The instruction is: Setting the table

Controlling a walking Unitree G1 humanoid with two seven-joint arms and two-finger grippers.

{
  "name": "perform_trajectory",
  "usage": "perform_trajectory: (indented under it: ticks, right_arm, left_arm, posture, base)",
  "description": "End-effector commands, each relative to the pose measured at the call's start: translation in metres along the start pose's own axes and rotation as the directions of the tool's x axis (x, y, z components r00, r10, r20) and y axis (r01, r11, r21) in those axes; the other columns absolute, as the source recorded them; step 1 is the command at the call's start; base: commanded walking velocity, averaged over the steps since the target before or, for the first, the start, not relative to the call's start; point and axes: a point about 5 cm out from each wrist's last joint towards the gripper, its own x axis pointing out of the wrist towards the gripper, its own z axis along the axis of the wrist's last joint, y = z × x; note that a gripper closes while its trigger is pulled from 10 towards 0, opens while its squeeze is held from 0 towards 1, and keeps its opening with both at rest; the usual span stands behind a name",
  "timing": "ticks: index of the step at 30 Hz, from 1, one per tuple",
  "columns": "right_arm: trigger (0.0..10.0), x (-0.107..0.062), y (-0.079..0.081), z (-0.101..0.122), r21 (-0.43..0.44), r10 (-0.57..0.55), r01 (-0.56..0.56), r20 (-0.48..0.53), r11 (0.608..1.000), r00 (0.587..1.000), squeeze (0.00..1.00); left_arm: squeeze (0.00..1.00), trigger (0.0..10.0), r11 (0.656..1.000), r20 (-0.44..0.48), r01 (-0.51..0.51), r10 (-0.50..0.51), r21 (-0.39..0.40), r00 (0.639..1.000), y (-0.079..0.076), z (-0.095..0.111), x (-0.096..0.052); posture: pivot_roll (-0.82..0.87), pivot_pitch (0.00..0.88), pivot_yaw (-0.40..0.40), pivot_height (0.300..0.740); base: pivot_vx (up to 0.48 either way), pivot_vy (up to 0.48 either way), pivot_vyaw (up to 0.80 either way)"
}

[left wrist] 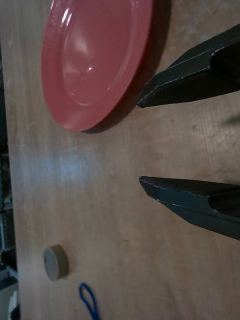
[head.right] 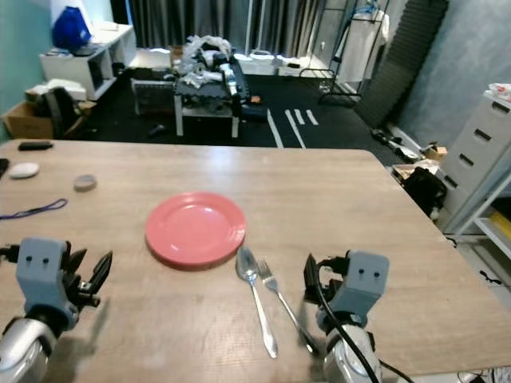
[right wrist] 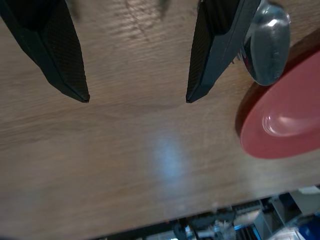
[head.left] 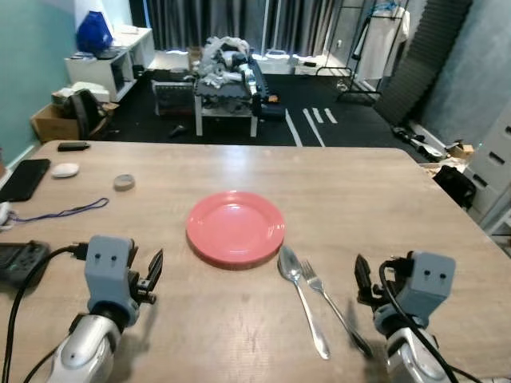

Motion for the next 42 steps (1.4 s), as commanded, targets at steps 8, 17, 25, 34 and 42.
perform_trajectory:
  ticks: [8,17,25,34,42]
  right_arm:
    - [10.0,0.001,-0.003,0.011,-0.011,0.045,-0.045,0.000,0.999,0.999,0.00]
    - [10.0,-0.003,0.015,0.012,-0.132,0.270,-0.273,-0.043,0.953,0.962,0.00]
    - [10.0,-0.003,0.023,0.007,-0.354,0.404,-0.454,-0.209,0.818,0.890,0.00]
    - [10.0,0.013,0.000,-0.002,-0.226,0.347,-0.423,-0.310,0.877,0.885,0.00]
    - [10.0,0.017,-0.013,-0.007,-0.167,0.358,-0.440,-0.367,0.883,0.858,0.00]
  left_arm:
    - [0.00,10.0,1.000,-0.047,0.012,-0.012,0.001,0.999,-0.002,-0.008,-0.009]
    - [0.00,10.0,0.996,-0.095,0.019,-0.011,0.082,0.995,0.005,-0.016,-0.016]
    - [0.00,10.0,0.993,-0.144,0.048,-0.032,0.104,0.989,0.005,-0.026,-0.027]
    - [0.00,10.0,0.991,-0.199,0.067,-0.043,0.116,0.979,0.009,-0.036,-0.048]
    - [0.00,10.0,0.991,-0.207,0.061,-0.034,0.122,0.978,0.011,-0.037,-0.052]
  posture:
    - [0.04,0.148,0.051,0.740]
    - [0.04,0.152,0.047,0.740]
    - [0.05,0.154,0.041,0.740]
    - [0.07,0.157,0.029,0.740]
    - [0.07,0.160,0.024,0.740]
  base:
    - [0.000,0.000,0.00]
    - [0.000,0.000,0.00]
    - [0.000,0.000,0.00]
    - [0.000,0.000,0.00]
    - [0.000,0.000,0.00]
